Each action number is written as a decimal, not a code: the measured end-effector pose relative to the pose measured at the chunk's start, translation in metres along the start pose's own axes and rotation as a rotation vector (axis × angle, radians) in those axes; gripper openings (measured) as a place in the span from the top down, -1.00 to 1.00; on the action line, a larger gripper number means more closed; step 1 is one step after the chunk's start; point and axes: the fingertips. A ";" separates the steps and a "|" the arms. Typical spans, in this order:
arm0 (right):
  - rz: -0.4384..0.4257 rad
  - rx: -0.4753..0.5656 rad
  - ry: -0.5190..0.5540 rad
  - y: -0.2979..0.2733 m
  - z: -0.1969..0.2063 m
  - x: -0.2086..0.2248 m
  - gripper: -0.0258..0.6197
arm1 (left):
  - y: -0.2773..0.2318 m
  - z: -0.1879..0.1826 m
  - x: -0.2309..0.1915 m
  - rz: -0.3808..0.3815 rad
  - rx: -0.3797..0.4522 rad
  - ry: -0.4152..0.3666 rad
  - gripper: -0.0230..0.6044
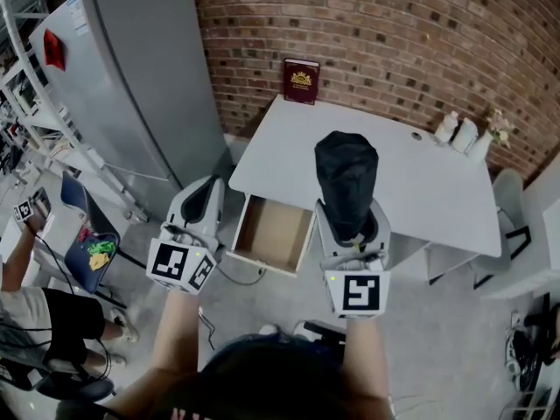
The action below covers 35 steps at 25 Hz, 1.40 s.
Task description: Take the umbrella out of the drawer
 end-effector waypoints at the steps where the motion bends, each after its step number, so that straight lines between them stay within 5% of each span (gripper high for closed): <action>1: 0.006 0.010 0.010 0.001 -0.003 0.003 0.13 | 0.001 -0.005 0.001 -0.002 0.011 -0.024 0.94; 5: 0.027 0.058 0.019 0.006 -0.012 0.015 0.13 | 0.002 -0.019 0.004 -0.015 0.054 -0.101 0.94; 10: 0.050 0.099 0.009 0.011 -0.014 0.023 0.13 | 0.004 -0.023 0.004 -0.020 0.089 -0.100 0.94; 35: 0.059 0.046 0.042 -0.029 -0.011 0.044 0.14 | -0.036 -0.025 -0.013 -0.055 0.074 -0.185 0.94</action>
Point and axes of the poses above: the fingertips, and each gripper's own axes: y backward along the fingers, x to its right, z out of its underside, and after that the axes turned 5 degrees about -x, right-handed
